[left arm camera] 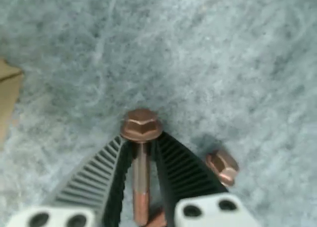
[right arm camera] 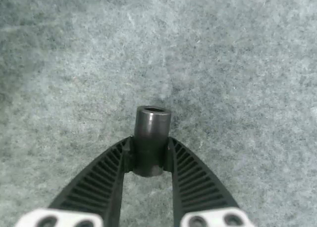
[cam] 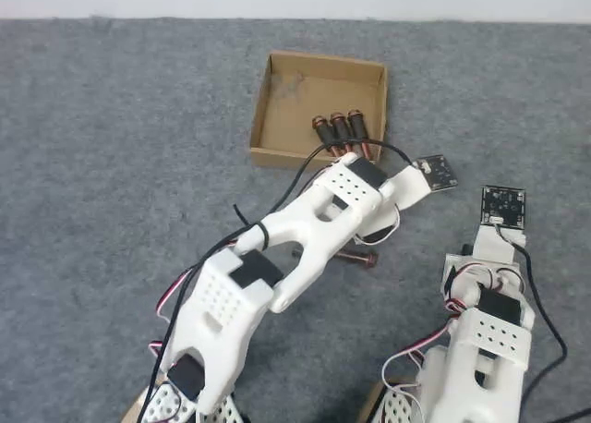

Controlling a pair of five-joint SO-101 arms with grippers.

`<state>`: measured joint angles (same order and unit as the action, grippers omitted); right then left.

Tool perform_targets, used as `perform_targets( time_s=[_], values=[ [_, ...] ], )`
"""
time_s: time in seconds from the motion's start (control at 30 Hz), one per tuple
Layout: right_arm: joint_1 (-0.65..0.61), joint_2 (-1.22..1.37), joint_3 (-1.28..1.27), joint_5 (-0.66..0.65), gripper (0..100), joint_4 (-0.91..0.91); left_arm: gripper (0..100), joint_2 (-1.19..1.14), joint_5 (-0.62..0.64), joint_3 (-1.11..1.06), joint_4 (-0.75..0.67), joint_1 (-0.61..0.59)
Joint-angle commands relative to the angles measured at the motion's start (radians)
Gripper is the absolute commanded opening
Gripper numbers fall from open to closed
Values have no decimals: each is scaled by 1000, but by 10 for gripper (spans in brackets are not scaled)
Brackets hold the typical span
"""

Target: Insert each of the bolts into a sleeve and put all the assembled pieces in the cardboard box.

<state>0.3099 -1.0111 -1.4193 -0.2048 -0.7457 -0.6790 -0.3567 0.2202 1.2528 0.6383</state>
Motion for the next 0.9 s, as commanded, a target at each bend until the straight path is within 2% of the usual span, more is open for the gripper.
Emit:
perform_targets(
  time_s=[0.0,0.1,0.27,0.5,0.67,0.87],
  values=[
    [-12,-38,3,-17,7,13,10,-37,3,117,94,-2],
    [-12,-36,3,-17,7,18,10,-58,31,153,120,-6],
    [-12,-36,3,-17,7,19,9,-60,189,206,124,-31],
    [-12,-38,3,-17,7,19,9,-60,368,403,242,-104],
    [-12,-38,3,-17,7,21,9,-60,377,475,298,-167],
    [-12,-38,5,-17,7,21,9,-58,373,506,336,-173]
  ],
)
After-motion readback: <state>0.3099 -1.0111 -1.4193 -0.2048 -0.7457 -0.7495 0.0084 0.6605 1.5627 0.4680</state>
